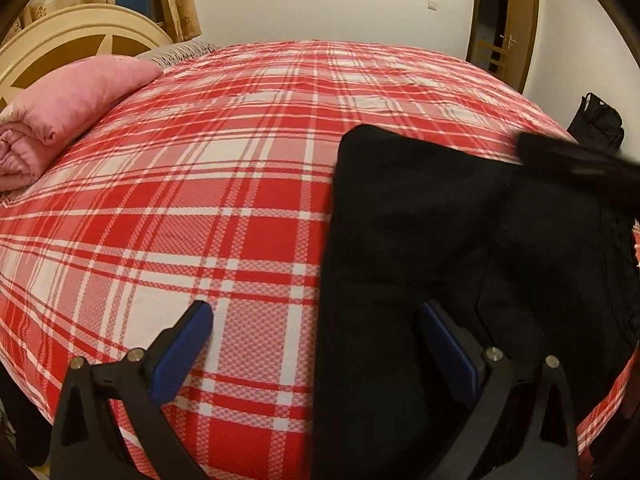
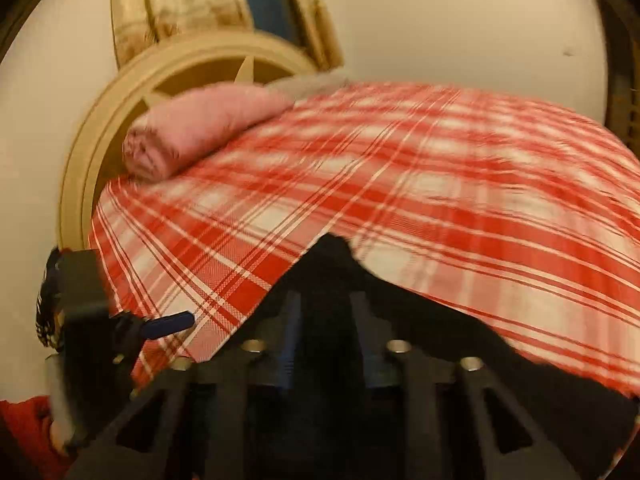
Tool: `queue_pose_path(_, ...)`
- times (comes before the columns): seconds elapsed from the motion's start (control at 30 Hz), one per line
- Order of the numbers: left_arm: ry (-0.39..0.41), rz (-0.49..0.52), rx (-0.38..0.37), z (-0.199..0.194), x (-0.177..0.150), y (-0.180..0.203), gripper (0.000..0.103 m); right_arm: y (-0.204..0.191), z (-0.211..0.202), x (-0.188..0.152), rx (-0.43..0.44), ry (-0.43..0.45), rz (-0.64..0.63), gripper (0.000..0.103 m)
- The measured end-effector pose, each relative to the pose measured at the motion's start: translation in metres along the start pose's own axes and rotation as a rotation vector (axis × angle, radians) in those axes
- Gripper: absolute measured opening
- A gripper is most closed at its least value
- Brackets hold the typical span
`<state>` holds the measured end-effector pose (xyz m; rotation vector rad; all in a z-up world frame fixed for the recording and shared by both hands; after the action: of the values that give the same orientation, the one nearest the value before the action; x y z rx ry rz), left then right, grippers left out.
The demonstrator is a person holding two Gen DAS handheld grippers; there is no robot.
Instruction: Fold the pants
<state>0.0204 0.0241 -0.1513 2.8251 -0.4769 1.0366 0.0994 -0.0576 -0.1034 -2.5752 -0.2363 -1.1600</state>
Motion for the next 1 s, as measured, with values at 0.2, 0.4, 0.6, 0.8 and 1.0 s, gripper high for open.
queue_pose_path(0.2, -0.012, -0.016, -0.015, 0.002, 0.0, -0.001, 0.103, -0.004, 0.07, 0.008, 0.0, -0.108, 0.003, 0.024)
queue_pose_path(0.4, -0.012, -0.028, -0.022, 0.006, 0.001, -0.003, 0.103, -0.001, 0.106, 0.008, -0.049, -0.157, 0.005, 0.024)
queue_pose_path(0.6, 0.001, -0.039, -0.015, 0.007, -0.001, -0.003, 0.103, -0.002, 0.12, 0.021, -0.069, -0.158, -0.009, 0.027)
queue_pose_path(0.8, -0.004, -0.051, -0.014, 0.002, -0.008, -0.005, 0.103, 0.005, 0.122, 0.026, -0.025, -0.146, 0.048, 0.028)
queue_pose_path(1.0, -0.006, -0.027, 0.01, -0.002, -0.009, -0.003, 0.103, 0.028, 0.057, 0.034, 0.071, 0.027, 0.211, 0.03)
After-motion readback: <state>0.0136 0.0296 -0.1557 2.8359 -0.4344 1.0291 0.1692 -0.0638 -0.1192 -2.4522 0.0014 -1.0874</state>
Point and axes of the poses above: each gripper's, at about its wrist camera, not at the fingertips, and z roughly the way its jaws point, y to its right, x to its top, the point moved 6 cm from there along z, roughly the way its jaws point, and after that the axes turned 2 degrees about x, right-handed, at the moved point
